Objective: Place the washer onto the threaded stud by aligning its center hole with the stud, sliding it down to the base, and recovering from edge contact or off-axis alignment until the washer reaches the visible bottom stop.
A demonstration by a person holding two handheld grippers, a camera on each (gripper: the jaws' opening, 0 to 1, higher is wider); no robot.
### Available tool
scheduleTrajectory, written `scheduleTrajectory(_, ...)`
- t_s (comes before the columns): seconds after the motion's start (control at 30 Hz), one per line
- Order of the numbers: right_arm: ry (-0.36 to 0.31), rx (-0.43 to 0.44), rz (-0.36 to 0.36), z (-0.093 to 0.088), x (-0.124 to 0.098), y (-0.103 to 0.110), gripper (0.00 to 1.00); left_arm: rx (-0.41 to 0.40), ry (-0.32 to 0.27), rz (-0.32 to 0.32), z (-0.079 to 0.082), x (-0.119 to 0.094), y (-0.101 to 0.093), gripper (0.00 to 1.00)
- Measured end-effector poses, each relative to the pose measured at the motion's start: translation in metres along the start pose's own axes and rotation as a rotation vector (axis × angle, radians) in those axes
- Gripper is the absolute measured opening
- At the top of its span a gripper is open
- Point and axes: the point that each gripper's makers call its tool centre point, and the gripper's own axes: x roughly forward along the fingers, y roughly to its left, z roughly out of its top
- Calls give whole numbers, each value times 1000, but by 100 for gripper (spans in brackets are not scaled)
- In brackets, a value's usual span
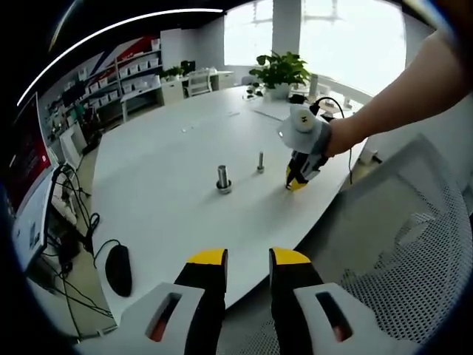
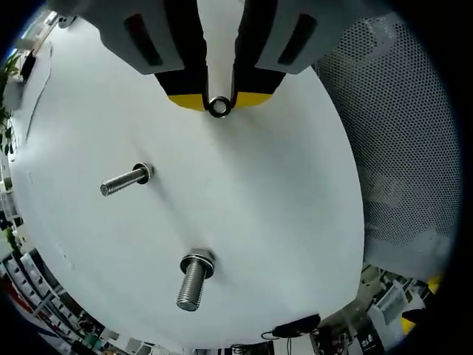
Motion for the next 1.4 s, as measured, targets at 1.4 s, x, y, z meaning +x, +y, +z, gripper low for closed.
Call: scheduleTrajectory(1.4, -89, -129, -128, 65, -48, -72, 14, -10, -18, -3, 2, 1, 0, 23)
